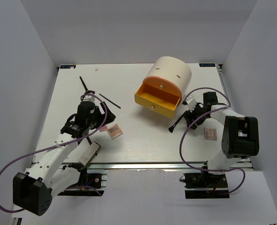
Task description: Organize the makeup
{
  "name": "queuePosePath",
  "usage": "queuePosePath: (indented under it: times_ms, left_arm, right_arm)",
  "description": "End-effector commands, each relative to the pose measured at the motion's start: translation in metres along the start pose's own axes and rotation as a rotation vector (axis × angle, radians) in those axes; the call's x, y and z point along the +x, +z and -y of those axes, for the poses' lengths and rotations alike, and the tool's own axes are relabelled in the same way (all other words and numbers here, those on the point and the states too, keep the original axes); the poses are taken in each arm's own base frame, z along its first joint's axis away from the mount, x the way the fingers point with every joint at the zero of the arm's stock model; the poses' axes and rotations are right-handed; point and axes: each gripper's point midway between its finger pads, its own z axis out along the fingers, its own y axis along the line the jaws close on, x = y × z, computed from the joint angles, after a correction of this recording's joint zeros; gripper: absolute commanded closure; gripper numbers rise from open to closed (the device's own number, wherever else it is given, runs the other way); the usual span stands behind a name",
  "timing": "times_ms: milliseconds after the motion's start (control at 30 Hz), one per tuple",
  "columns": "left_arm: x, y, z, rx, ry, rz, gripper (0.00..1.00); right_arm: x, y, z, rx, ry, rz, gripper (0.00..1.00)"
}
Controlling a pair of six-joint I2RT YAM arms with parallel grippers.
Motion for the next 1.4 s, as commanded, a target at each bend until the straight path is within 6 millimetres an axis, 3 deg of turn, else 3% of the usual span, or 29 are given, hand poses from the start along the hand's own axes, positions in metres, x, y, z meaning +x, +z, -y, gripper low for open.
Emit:
queuePosePath:
  times_ms: [0, 67, 133, 233, 267, 300, 333, 433, 500, 533, 600, 633, 733, 800, 967, 1200, 1233, 1267, 1333, 1367]
  left_arm:
    - [0.007, -0.003, -0.014, -0.044, 0.088, -0.035, 0.04]
    - [0.014, -0.003, -0.023, -0.067, 0.119, -0.056, 0.04]
    - [0.018, -0.003, -0.029, -0.083, 0.138, -0.064, 0.04]
    - [0.022, 0.000, -0.030, -0.060, 0.166, -0.060, 0.04]
    - [0.028, 0.002, -0.032, -0.050, 0.176, -0.065, 0.04]
    - [0.026, 0.002, -0.030, -0.029, 0.185, -0.048, 0.04]
    - [0.021, 0.003, -0.026, 0.001, 0.218, -0.018, 0.04]
    - [0.019, 0.005, -0.015, 0.087, 0.294, 0.012, 0.04]
    - [0.017, 0.007, -0.012, 0.099, 0.316, 0.015, 0.04]
    - [0.023, 0.013, -0.016, 0.080, 0.329, -0.026, 0.04]
    - [0.022, 0.016, -0.013, 0.073, 0.325, -0.065, 0.04]
    - [0.031, 0.021, -0.018, 0.043, 0.293, -0.120, 0.04]
    - [0.036, 0.024, -0.019, 0.015, 0.205, -0.148, 0.04]
    - [0.033, 0.024, -0.014, 0.031, 0.162, -0.120, 0.04]
    - [0.033, 0.018, -0.013, 0.051, 0.059, -0.059, 0.04]
    - [0.046, 0.018, -0.025, -0.002, -0.047, -0.079, 0.02]
    - [0.047, 0.019, -0.026, -0.006, -0.051, -0.084, 0.02]
    - [0.049, 0.019, -0.027, -0.011, -0.056, -0.087, 0.02]
    - [0.052, 0.022, -0.030, -0.021, -0.064, -0.098, 0.02]
    - [0.052, 0.023, -0.029, -0.023, -0.065, -0.098, 0.02]
  right_arm:
    - [0.026, 0.001, -0.015, -0.054, -0.001, -0.094, 0.78]
    - [0.027, -0.006, -0.023, -0.065, 0.004, -0.072, 0.88]
    - [0.014, -0.026, -0.025, -0.044, -0.015, -0.007, 0.96]
    - [-0.020, -0.070, -0.052, -0.126, -0.152, 0.141, 1.00]
    - [-0.036, -0.084, -0.069, -0.193, -0.285, 0.237, 1.00]
    - [-0.037, -0.107, -0.096, -0.256, -0.327, 0.265, 1.00]
    - [-0.046, -0.118, -0.107, -0.275, -0.381, 0.313, 1.00]
    - [-0.094, -0.149, -0.132, -0.278, -0.456, 0.470, 1.00]
    - [-0.144, -0.167, -0.123, -0.196, -0.350, 0.580, 1.00]
    - [-0.165, -0.171, -0.133, -0.196, -0.344, 0.621, 1.00]
    - [-0.194, -0.174, -0.124, -0.081, -0.215, 0.659, 1.00]
    - [-0.225, -0.180, -0.120, 0.040, -0.244, 0.734, 1.00]
    - [-0.262, -0.178, -0.121, 0.120, -0.227, 0.803, 1.00]
    - [-0.268, -0.169, -0.103, 0.244, -0.201, 0.769, 1.00]
    - [-0.279, -0.170, -0.065, 0.488, -0.123, 0.748, 1.00]
    - [-0.269, -0.153, -0.055, 0.541, -0.110, 0.707, 1.00]
    - [-0.265, -0.147, -0.056, 0.534, -0.118, 0.693, 0.95]
    - [-0.264, -0.146, -0.058, 0.525, -0.127, 0.692, 0.80]
    - [-0.261, -0.141, -0.066, 0.480, -0.162, 0.682, 0.66]
    - [-0.259, -0.141, -0.069, 0.468, -0.173, 0.681, 0.53]
